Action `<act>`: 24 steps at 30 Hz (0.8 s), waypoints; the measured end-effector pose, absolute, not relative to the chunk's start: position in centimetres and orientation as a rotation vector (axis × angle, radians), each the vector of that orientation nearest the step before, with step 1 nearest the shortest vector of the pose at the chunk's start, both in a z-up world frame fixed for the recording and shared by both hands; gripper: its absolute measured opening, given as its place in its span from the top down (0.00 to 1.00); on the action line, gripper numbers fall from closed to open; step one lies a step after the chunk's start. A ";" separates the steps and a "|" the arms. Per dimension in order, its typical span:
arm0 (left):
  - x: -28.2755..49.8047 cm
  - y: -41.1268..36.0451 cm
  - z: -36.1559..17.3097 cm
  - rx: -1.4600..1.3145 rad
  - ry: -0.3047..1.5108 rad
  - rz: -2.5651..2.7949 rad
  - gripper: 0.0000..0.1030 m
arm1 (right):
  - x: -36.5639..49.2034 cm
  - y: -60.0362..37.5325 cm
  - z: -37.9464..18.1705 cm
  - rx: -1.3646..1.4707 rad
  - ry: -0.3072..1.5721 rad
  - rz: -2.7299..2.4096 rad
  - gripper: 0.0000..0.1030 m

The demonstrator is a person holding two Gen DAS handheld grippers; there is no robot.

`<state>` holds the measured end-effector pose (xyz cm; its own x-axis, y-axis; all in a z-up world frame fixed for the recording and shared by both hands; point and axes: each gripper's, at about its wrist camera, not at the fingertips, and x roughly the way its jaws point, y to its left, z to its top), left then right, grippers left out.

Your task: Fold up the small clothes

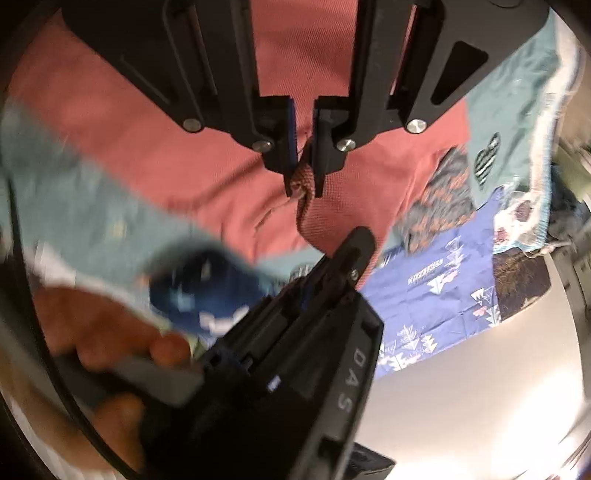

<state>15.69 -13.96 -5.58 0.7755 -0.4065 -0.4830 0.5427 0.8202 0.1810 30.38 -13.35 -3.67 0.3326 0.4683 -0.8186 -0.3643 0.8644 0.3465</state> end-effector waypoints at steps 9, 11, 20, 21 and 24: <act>22.0 -18.2 -3.7 0.059 0.538 -0.615 0.93 | 33.9 -19.2 -2.0 0.071 1.128 0.445 0.97; 22.9 -19.4 -4.5 0.033 0.571 -0.627 0.93 | 34.7 -20.2 -3.2 0.087 1.142 0.426 0.97; 26.0 -22.9 -6.2 -0.064 0.655 -0.647 0.88 | 37.3 -26.1 -5.8 0.174 1.145 0.354 0.97; 26.1 -23.0 -6.5 -0.067 0.664 -0.651 0.87 | 37.5 -26.5 -6.0 0.179 1.140 0.344 0.97; 26.1 -22.7 -7.3 -0.055 0.703 -0.684 0.82 | 37.9 -27.1 -7.6 0.176 1.158 0.309 0.97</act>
